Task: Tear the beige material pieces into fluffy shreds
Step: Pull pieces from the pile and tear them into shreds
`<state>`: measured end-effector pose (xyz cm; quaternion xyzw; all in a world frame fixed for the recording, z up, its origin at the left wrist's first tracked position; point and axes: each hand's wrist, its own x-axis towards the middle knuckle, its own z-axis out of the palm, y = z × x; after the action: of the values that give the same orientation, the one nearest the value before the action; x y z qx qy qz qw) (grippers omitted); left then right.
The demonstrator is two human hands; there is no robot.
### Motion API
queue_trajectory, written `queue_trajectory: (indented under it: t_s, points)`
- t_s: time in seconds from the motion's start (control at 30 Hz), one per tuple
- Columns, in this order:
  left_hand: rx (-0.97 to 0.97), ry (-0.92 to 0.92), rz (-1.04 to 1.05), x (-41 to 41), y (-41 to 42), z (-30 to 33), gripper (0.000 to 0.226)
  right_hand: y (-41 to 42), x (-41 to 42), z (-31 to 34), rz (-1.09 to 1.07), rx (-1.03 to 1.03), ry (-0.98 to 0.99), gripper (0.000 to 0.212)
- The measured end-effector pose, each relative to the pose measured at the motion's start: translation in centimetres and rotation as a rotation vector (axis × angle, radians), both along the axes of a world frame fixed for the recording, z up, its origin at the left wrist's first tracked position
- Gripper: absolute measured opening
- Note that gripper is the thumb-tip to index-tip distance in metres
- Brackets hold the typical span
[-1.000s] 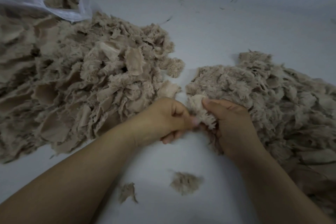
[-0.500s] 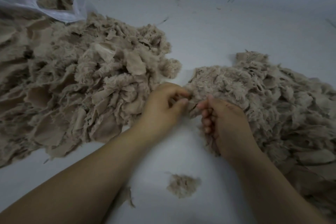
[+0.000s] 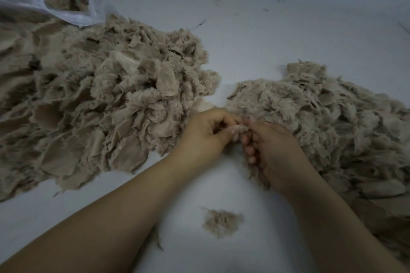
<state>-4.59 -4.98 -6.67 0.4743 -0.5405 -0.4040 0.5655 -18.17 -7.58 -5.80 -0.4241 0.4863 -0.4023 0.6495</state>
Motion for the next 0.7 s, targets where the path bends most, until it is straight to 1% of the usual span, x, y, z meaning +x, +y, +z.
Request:
queue_trajectory:
  t_s: [0.07,0.17,0.23,0.37,0.4,0.43,0.5,0.53,0.57,0.63,0.7]
  points:
    - [-0.028,0.132,-0.022,0.3,0.2,0.0,0.018,-0.1,-0.1,0.2,-0.013,0.021,-0.048,0.033]
    - [-0.055,0.207,-0.023,0.7,0.3,0.0,0.012,-0.1,-0.3,0.2,-0.003,0.037,-0.053,0.036]
    - [-0.019,0.268,-0.003,0.8,0.2,0.0,0.009,0.0,-0.3,0.2,0.014,0.015,-0.028,0.034]
    - [0.093,0.516,-0.030,1.2,0.2,0.1,0.012,0.0,-0.1,0.1,0.018,-0.005,-0.033,0.024]
    - [0.129,0.531,-0.036,1.2,0.2,0.3,0.010,-0.1,-0.1,0.0,0.016,-0.010,-0.030,0.024]
    - [0.173,0.501,-0.024,1.0,0.1,0.4,0.010,-0.1,-0.1,0.0,0.017,-0.017,-0.022,0.023]
    - [0.259,0.316,0.018,0.5,-0.1,0.4,0.023,0.1,-0.2,-0.1,0.030,-0.036,0.001,0.019]
    - [0.281,0.216,0.015,0.3,-0.2,0.5,0.024,0.1,-0.2,-0.1,0.038,-0.044,0.009,0.017]
    - [0.288,0.140,0.003,0.2,-0.3,0.4,0.020,0.1,-0.2,-0.1,0.043,-0.048,0.014,0.017]
    - [0.286,0.064,-0.016,0.3,-0.2,0.3,0.012,0.2,-0.3,0.0,0.041,-0.046,0.011,0.023]
    - [0.290,0.059,-0.025,0.5,0.0,0.2,0.012,0.2,-0.2,0.0,0.025,-0.030,-0.006,0.031]
